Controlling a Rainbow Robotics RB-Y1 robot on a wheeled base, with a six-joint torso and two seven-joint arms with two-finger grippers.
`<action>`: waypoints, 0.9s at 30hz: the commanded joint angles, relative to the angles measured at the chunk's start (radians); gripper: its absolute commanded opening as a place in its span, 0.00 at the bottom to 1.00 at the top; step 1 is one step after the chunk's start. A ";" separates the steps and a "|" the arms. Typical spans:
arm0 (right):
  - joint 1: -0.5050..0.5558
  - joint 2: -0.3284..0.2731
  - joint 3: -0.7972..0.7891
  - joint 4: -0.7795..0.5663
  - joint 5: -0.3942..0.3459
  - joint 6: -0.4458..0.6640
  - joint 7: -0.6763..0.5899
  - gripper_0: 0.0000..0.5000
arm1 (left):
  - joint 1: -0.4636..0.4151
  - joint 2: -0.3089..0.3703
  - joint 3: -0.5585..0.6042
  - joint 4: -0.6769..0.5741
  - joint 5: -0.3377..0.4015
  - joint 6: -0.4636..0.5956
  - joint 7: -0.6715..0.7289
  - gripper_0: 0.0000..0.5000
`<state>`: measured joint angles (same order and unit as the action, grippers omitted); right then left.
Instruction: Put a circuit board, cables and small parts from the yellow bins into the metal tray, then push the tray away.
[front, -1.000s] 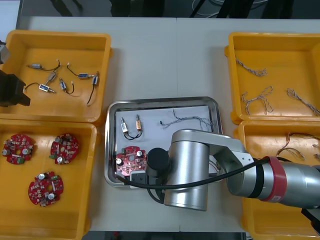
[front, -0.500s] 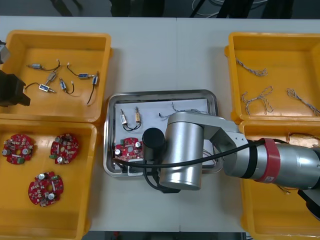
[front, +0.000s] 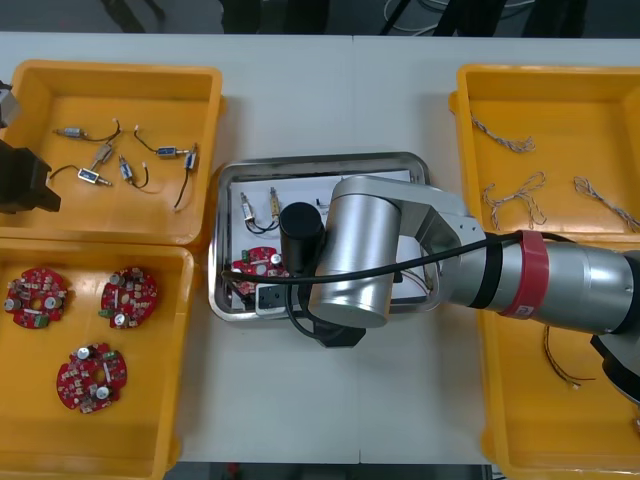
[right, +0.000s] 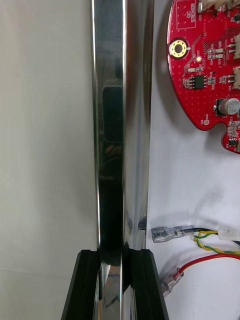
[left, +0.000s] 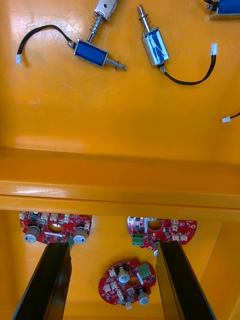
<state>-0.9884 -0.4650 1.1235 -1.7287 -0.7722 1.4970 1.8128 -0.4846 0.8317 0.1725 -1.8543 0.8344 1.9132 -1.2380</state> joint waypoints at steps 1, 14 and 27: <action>-0.055 0.008 -0.028 0.058 -0.024 -0.032 0.033 0.06 | 0.014 -0.010 0.032 -0.032 -0.009 0.007 -0.081 1.00; -0.147 0.009 -0.033 0.213 -0.088 -0.087 0.096 0.06 | 0.014 -0.010 0.032 -0.032 -0.009 0.007 -0.081 1.00; -0.211 0.014 -0.037 0.356 -0.142 -0.136 0.171 0.05 | 0.014 -0.010 0.032 -0.032 -0.009 0.007 -0.081 1.00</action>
<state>-1.1689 -0.4574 1.0965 -1.4243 -0.9064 1.3698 1.9511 -0.4844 0.8316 0.1725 -1.8546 0.8342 1.9132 -1.2381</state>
